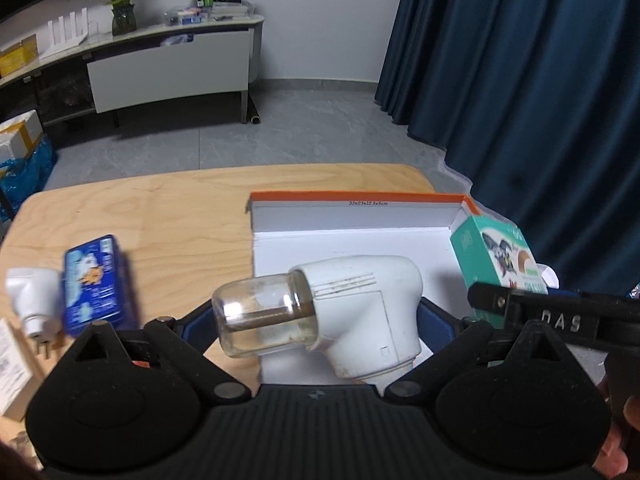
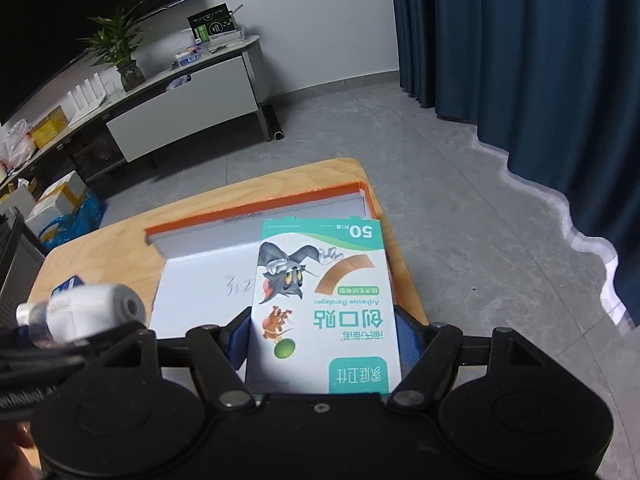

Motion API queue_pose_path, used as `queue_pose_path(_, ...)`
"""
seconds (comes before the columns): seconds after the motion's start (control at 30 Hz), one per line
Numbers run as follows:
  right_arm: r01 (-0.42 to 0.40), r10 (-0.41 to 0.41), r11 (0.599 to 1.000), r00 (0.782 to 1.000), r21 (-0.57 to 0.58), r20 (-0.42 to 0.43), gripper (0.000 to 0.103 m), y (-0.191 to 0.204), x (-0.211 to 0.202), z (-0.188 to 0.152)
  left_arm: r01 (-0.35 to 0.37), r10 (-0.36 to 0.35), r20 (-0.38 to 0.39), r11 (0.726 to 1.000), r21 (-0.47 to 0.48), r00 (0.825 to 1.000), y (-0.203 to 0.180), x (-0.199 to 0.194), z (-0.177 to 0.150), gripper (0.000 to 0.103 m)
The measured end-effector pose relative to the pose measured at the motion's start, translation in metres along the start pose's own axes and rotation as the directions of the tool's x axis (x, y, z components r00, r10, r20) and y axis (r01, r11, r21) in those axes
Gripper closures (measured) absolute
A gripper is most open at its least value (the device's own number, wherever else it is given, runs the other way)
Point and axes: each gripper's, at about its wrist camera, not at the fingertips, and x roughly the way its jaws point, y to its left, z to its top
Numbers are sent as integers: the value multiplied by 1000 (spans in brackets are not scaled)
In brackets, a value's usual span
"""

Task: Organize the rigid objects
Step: 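Carry both items to the white tray and lower them inside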

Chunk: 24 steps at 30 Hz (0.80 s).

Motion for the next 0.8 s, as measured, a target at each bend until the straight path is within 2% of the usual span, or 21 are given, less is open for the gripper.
queue_pose_path(0.13, -15, 15, 1000, 1000, -9, -9, 19, -3, 20, 13, -16, 17, -16, 999, 29, 1000, -4, 23, 4, 3)
queue_pose_path(0.33, -33, 31, 998, 999, -54, -24, 19, 3, 43, 24, -25, 25, -29, 1000, 0, 999, -5, 43, 11, 3)
queue_pose_path(0.7, -45, 40, 991, 998, -125, -38, 19, 23, 64, 31, -64, 64, -37, 998, -3, 997, -7, 56, 16, 3)
queue_pose_path(0.8, -20, 16, 990, 1000, -140, -27, 19, 26, 67, 32, -73, 73, -44, 997, 5, 996, -10, 61, 18, 3)
